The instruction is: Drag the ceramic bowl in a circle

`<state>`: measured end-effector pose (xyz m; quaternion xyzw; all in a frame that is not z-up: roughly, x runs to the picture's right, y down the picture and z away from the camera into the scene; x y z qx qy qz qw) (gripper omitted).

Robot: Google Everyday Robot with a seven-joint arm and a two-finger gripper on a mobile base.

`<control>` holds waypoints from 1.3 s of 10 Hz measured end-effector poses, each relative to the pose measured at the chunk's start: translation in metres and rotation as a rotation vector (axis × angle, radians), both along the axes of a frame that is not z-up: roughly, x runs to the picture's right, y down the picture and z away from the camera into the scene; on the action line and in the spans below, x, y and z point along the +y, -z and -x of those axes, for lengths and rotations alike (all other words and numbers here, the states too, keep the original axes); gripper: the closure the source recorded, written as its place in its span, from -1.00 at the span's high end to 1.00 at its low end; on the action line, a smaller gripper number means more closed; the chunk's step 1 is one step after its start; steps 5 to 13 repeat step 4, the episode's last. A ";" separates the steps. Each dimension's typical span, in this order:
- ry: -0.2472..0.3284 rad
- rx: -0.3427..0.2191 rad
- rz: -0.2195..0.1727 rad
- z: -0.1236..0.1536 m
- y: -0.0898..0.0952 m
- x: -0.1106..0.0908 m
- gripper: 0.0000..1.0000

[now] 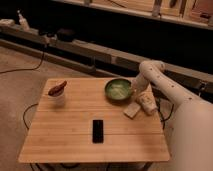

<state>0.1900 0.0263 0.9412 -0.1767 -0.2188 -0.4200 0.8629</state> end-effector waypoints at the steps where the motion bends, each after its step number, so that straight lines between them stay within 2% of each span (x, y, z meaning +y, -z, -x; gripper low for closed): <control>1: -0.019 -0.018 -0.021 0.026 -0.004 -0.011 -1.00; 2: -0.034 -0.049 -0.038 0.060 -0.008 -0.018 -1.00; 4: -0.039 -0.096 -0.043 0.103 -0.008 -0.017 -1.00; 13: -0.039 -0.096 -0.043 0.103 -0.008 -0.017 -1.00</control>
